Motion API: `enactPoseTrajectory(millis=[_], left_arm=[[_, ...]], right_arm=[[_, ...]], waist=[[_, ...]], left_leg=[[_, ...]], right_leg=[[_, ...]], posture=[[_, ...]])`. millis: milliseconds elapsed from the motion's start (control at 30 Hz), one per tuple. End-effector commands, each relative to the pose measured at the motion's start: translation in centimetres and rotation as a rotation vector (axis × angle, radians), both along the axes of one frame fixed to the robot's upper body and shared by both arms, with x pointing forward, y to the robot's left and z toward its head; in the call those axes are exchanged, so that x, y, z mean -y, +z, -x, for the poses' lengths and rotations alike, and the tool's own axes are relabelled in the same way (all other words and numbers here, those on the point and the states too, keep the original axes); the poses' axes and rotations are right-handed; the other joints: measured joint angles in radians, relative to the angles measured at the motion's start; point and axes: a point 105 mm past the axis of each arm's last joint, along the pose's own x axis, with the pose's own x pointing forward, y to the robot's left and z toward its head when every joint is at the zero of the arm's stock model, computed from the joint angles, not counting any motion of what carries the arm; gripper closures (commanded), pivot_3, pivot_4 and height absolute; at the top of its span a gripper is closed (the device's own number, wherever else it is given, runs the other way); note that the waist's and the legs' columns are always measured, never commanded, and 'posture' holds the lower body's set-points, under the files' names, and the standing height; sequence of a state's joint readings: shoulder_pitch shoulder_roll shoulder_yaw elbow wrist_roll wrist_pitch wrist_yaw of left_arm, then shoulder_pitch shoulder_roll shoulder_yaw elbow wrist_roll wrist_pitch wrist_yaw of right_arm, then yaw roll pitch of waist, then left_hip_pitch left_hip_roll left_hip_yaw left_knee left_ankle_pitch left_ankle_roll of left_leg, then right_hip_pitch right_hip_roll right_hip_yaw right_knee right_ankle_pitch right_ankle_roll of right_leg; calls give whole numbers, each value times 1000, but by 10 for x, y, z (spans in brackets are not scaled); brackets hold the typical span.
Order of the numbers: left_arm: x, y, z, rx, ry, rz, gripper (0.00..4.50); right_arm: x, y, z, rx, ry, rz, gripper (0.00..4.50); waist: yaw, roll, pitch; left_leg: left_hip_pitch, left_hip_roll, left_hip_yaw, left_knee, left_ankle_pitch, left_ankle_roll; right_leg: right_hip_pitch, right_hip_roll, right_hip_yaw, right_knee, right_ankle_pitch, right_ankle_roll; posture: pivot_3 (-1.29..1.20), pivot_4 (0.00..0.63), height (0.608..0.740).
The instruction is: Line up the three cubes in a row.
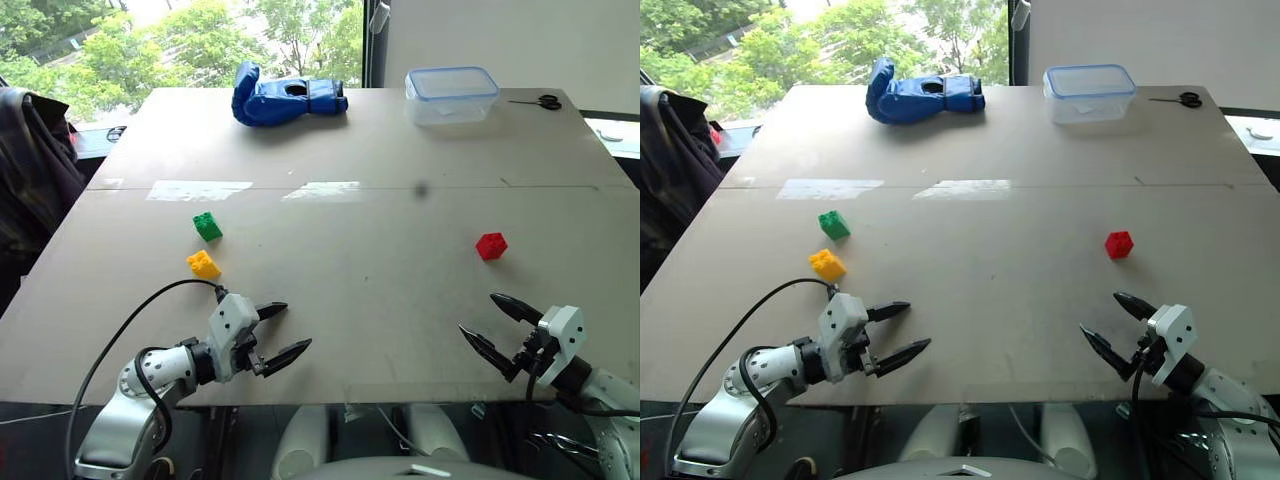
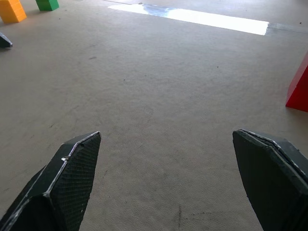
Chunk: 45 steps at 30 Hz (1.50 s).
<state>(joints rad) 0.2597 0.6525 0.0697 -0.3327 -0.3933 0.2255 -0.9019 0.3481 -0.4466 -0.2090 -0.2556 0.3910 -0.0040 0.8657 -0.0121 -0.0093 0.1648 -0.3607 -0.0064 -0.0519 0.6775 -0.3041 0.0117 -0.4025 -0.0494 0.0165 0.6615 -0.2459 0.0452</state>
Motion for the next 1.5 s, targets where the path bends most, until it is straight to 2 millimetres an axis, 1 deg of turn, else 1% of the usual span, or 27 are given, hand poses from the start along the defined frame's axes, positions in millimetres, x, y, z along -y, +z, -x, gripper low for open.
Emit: enactPoseTrajectory(millis=[33,133,200,433,800,967,1033,1133,1233,1300,1333,1433,1500], left_arm=[[3,12,-3,56,-9,20,58],[5,15,-6,65,-11,29,58],[5,15,-6,66,-15,27,58],[7,18,-10,81,-20,36,58],[10,19,-10,79,-22,45,58],[11,22,-15,91,-34,55,58],[13,25,-14,83,-65,63,58],[19,36,-14,73,-141,95,58],[30,53,-18,87,-225,118,58],[38,62,-16,93,-306,119,58],[39,64,-15,92,-333,116,58],[44,75,-23,119,-415,75,58],[46,81,-33,137,-444,48,58]], right_arm=[[1,5,0,20,7,11,0],[4,4,-2,27,-10,41,0],[6,2,-2,3,-15,37,0],[12,6,-4,15,-36,51,0],[15,7,-4,11,-59,55,0],[25,9,-8,12,-130,55,0],[34,11,-15,16,-217,62,0],[48,17,-27,32,-350,46,0],[63,28,-43,69,-502,-17,0],[68,33,-50,82,-556,-56,0],[69,33,-52,82,-568,-67,0],[55,35,-61,82,-498,-77,0],[44,35,-68,85,-446,-67,0]], waist=[[0,0,0],[2,0,0],[1,0,0],[1,0,0],[1,0,0],[1,0,0],[1,0,0],[1,0,0],[1,0,0],[0,1,0],[0,1,0],[-1,1,1],[-1,1,1]], left_leg=[[0,0,0,0,0,0],[0,0,0,0,0,0],[0,0,0,0,0,0],[0,0,0,0,0,0],[0,0,0,0,0,0],[0,0,0,0,0,0],[0,0,0,0,0,0],[-1,0,0,0,0,0],[0,0,0,0,0,0],[-1,0,0,0,0,0],[-1,0,0,0,0,0],[-1,-1,1,-1,0,0],[-1,-1,1,-3,0,0]], right_leg=[[0,0,0,0,0,0],[0,0,0,0,0,0],[0,0,0,0,0,0],[0,0,0,0,0,0],[0,0,0,0,0,0],[0,0,0,0,0,0],[0,0,0,0,0,0],[0,0,0,0,0,0],[0,0,0,0,0,0],[0,1,0,0,1,1],[-1,1,0,0,2,3],[-1,1,0,0,2,3],[-1,1,1,-1,2,3]], posture=[[0,150,740],[0,150,740],[0,150,740],[0,150,740],[0,150,740],[0,150,740],[0,150,740],[0,150,740],[0,150,740],[0,150,740],[0,150,740],[0,150,740],[0,150,740]])
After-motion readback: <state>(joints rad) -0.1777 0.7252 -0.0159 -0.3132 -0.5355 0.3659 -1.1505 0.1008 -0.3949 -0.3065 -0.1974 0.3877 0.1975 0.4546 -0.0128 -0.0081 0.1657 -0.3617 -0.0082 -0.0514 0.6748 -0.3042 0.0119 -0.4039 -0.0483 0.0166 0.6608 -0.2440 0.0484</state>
